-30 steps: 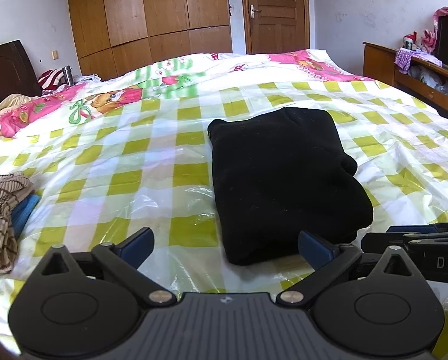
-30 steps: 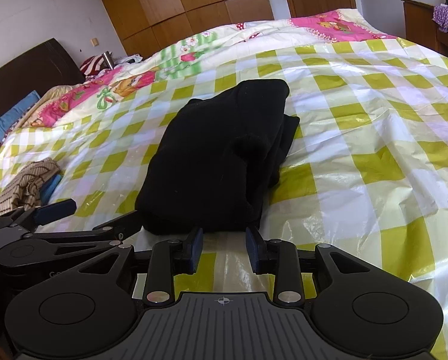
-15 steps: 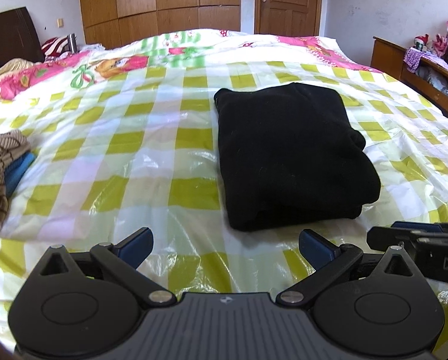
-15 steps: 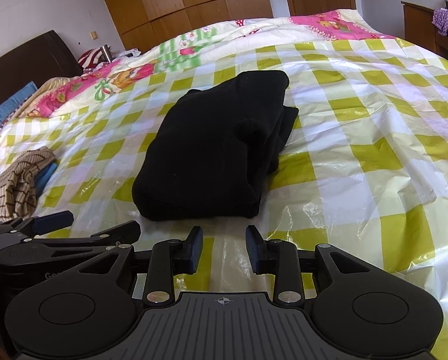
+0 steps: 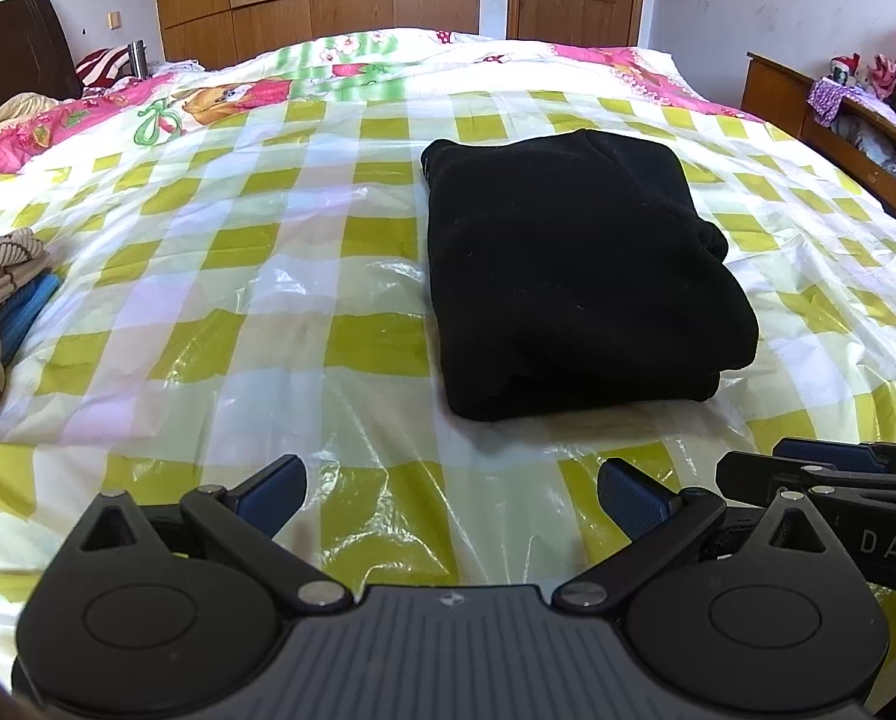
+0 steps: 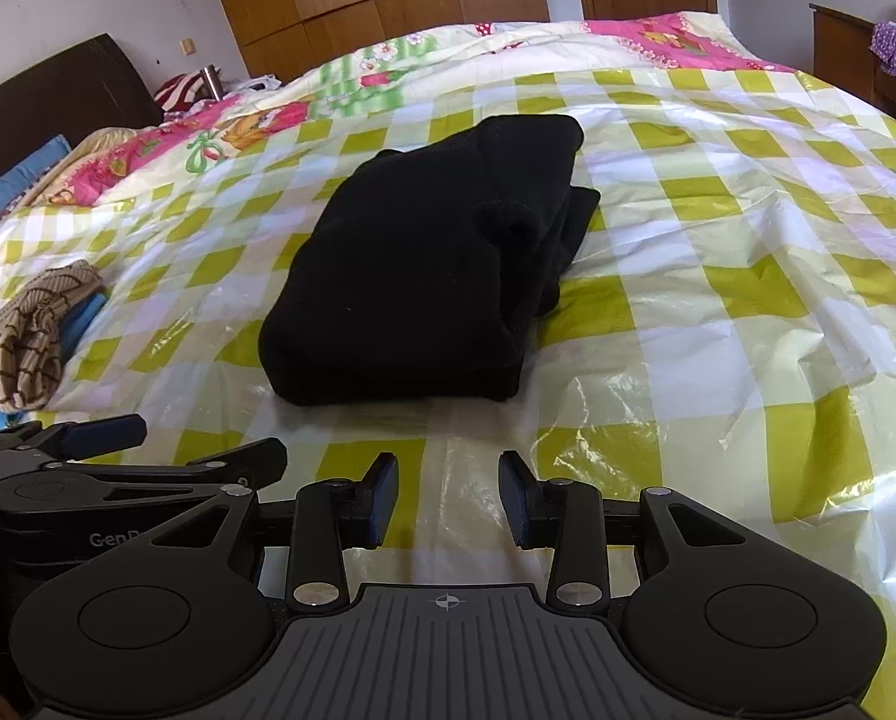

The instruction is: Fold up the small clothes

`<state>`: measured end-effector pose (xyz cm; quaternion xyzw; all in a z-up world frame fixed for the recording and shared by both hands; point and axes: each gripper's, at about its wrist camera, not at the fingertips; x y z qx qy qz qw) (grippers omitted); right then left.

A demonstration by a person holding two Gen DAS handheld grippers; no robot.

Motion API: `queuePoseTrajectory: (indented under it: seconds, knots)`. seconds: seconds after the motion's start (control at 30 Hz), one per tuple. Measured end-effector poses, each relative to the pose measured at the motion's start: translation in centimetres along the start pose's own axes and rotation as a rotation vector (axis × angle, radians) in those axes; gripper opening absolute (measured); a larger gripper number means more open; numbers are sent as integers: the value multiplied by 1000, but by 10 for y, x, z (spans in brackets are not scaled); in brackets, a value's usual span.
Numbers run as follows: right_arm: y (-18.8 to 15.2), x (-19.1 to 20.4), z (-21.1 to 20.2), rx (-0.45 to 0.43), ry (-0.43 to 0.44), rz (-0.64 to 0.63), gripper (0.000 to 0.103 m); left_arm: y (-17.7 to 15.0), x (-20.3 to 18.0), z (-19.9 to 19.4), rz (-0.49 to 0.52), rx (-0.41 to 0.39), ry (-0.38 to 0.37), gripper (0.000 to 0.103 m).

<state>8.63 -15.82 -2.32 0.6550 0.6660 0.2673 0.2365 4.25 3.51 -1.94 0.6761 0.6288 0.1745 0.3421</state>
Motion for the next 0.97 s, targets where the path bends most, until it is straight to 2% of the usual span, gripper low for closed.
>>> queuePoseTrajectory:
  seconds: [0.27, 0.47, 0.67, 0.77, 0.97]
  knots:
    - [-3, -2, 2, 7, -12, -2, 36, -2, -4, -1, 28, -13, 12, 103]
    - [-4, -3, 2, 10, -17, 0, 37, -3, 1, 1, -8, 1, -17, 103]
    - [-6, -2, 3, 14, -16, -8, 37, -4, 0, 3, -1, 25, 2, 103]
    - [-6, -2, 2, 9, -16, -10, 41, -3, 2, 4, -14, 34, -2, 103]
    - [-7, -1, 2, 8, -14, -14, 42, -5, 5, 6, -27, 55, -12, 103]
Point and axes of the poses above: each gripper's, at about its wrist camera, not at the fingertips, and z roughly the way its jaws point, x to its left, y to its top, and after that the axes turned 12 degrees about -y, right-handed
